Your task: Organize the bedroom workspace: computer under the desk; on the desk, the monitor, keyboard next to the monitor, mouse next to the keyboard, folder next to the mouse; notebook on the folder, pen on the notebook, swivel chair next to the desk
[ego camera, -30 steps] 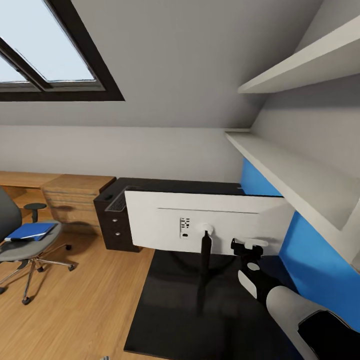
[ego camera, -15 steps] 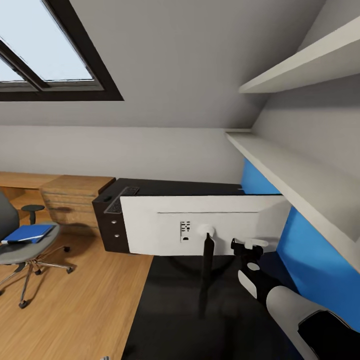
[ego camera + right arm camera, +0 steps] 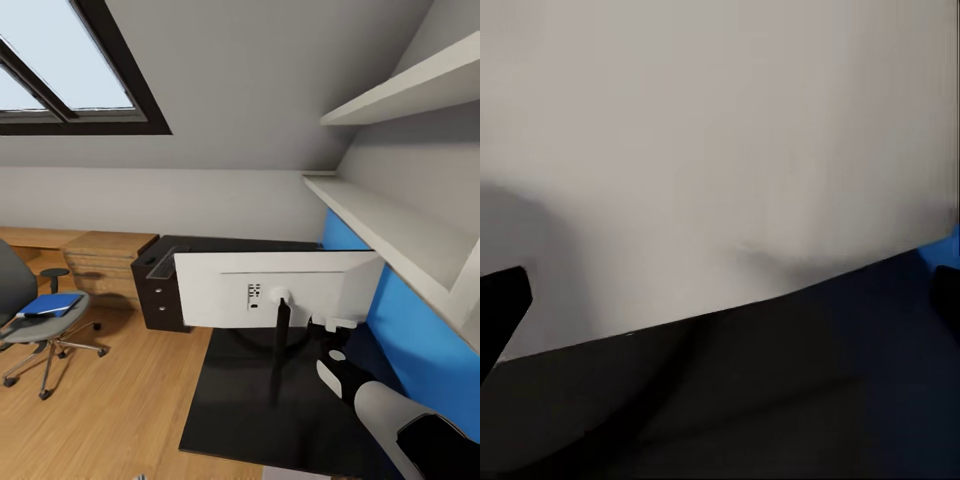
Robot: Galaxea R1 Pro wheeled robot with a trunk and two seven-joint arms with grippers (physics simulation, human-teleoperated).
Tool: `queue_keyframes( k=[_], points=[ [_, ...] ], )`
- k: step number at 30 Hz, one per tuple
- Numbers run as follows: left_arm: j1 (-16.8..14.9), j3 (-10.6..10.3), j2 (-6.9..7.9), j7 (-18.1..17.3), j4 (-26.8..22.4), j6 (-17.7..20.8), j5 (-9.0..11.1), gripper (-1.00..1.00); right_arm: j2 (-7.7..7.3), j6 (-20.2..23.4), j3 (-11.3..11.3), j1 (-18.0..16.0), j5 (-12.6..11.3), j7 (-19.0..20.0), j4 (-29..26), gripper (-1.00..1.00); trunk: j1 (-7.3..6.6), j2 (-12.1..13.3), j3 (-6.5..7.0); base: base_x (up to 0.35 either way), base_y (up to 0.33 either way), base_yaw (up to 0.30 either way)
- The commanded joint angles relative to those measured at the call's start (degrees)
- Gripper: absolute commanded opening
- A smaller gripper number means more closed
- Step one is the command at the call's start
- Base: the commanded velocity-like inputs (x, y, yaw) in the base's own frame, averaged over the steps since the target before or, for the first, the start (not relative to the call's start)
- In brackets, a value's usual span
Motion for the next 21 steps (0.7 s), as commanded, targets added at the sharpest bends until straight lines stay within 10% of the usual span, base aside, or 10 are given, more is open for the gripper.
queue_keyframes(
  k=[1,21],
  points=[
    [-0.05,-0.5,0.05,0.43,-0.05,-0.14,0.24,1.0,-0.02,-0.16,0.47,-0.06,-0.48,-0.24,-0.01,1.0,0.0,-0.13,-0.13,-0.28,0.213,0.0],
    [-0.05,-0.5,0.06,0.43,-0.05,-0.14,0.24,1.0,0.06,-0.16,0.59,-0.06,-0.48,-0.32,-0.04,1.0,0.0,-0.13,-0.13,-0.271,0.226,0.0]
  ],
)
